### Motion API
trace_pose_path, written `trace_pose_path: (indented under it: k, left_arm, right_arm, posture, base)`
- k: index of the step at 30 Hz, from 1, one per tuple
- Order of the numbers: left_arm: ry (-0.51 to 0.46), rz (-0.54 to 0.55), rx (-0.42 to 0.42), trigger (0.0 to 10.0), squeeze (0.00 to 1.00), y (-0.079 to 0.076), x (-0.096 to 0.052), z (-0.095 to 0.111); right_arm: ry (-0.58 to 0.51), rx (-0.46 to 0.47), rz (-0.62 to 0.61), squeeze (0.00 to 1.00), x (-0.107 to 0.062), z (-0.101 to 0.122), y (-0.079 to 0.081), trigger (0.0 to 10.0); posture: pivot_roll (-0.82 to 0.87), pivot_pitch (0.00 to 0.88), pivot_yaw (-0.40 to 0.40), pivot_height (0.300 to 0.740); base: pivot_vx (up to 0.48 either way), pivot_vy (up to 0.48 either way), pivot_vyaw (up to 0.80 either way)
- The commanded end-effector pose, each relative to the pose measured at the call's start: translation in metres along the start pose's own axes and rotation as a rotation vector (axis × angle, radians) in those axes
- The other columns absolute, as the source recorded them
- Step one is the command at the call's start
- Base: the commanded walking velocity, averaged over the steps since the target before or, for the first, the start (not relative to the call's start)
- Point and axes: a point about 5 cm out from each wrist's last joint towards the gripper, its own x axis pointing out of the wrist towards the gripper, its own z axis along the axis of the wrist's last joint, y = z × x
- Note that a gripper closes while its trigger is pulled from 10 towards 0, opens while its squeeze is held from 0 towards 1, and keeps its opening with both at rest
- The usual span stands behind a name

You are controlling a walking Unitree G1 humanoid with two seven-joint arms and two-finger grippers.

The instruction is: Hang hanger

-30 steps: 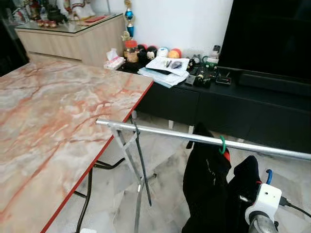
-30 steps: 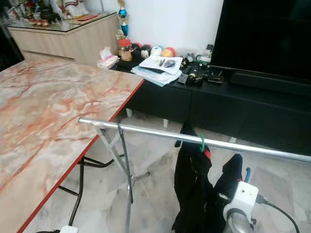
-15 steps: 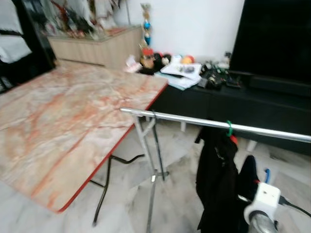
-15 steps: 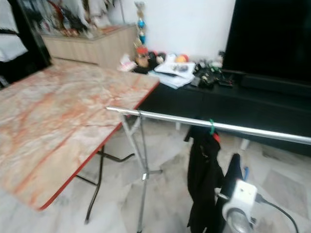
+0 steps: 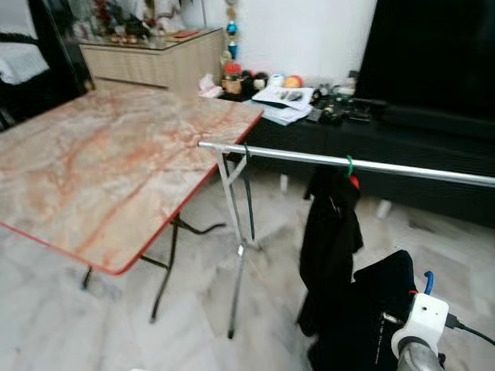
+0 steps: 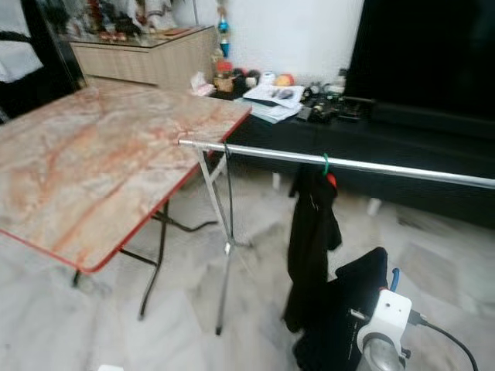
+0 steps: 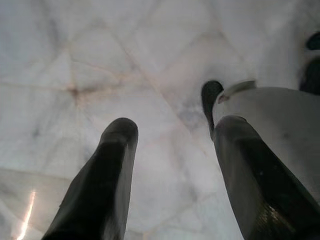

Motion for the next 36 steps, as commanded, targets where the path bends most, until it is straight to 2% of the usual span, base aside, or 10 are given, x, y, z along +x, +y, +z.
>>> trace_pose_path:
  k: [1, 5, 13, 19, 25, 31, 33, 35, 36]
  left_arm:
    - [0.010, 0.009, -0.011, 10.0, 0.00, 0.002, -0.001, -0.004]
    - [0.010, 0.011, -0.013, 10.0, 0.00, 0.002, -0.001, -0.003]
    - [-0.002, 0.021, -0.018, 10.0, 0.00, 0.003, 0.000, 0.001]
    - [-0.027, 0.041, -0.017, 10.0, 0.00, 0.003, 0.001, 0.007]
    - [-0.068, 0.053, -0.015, 10.0, 0.00, 0.003, 0.001, 0.014]
    - [-0.141, 0.047, 0.015, 10.0, 0.00, 0.003, 0.000, 0.024]
    - [-0.240, 0.044, 0.054, 10.0, 0.00, 0.009, 0.000, 0.052]
    - [-0.424, 0.016, 0.081, 10.0, 0.00, 0.020, -0.008, 0.108]
    - [-0.495, 0.001, 0.103, 10.0, 0.00, 0.023, -0.013, 0.129]
  right_arm:
    - [-0.038, -0.004, 0.011, 0.00, 0.002, 0.010, 0.005, 10.0]
    - [-0.030, -0.017, 0.019, 0.00, 0.003, 0.011, 0.005, 10.0]
    - [0.014, -0.078, 0.087, 0.00, 0.007, 0.011, 0.010, 10.0]
    - [0.019, -0.176, 0.174, 0.00, 0.011, 0.020, 0.020, 10.0]
    - [0.040, -0.322, 0.311, 0.00, 0.012, 0.023, 0.032, 10.0]
    - [0.017, -0.371, 0.440, 0.00, 0.013, 0.037, 0.036, 10.0]
    - [0.010, -0.417, 0.519, 0.00, 0.012, 0.044, 0.038, 10.0]
    - [-0.001, -0.478, 0.585, 0.00, 0.011, 0.050, 0.040, 10.0]
    - [-0.005, -0.505, 0.613, 0.00, 0.011, 0.054, 0.041, 10.0]
  posture:
    - [0.04, 0.000, 0.039, 0.740]
    - [0.04, 0.000, 0.038, 0.740]
    - [0.05, 0.000, 0.038, 0.740]
    - [0.04, 0.000, 0.035, 0.740]
    - [0.05, 0.000, 0.030, 0.740]
    - [0.05, 0.000, 0.032, 0.740]
    - [0.05, 0.000, 0.034, 0.740]
    - [0.06, 0.000, 0.031, 0.740]
    - [0.06, 0.000, 0.031, 0.740]
  base:
    - [-0.292, 0.000, 0.00]
    - [-0.266, 0.000, 0.00]
    - [0.000, 0.000, 0.00]
    - [0.000, 0.000, 0.00]
    - [0.000, 0.000, 0.00]
    - [0.000, 0.000, 0.00]
    - [0.000, 0.000, 0.00]
    - [0.000, 0.000, 0.00]
    - [0.000, 0.000, 0.00]
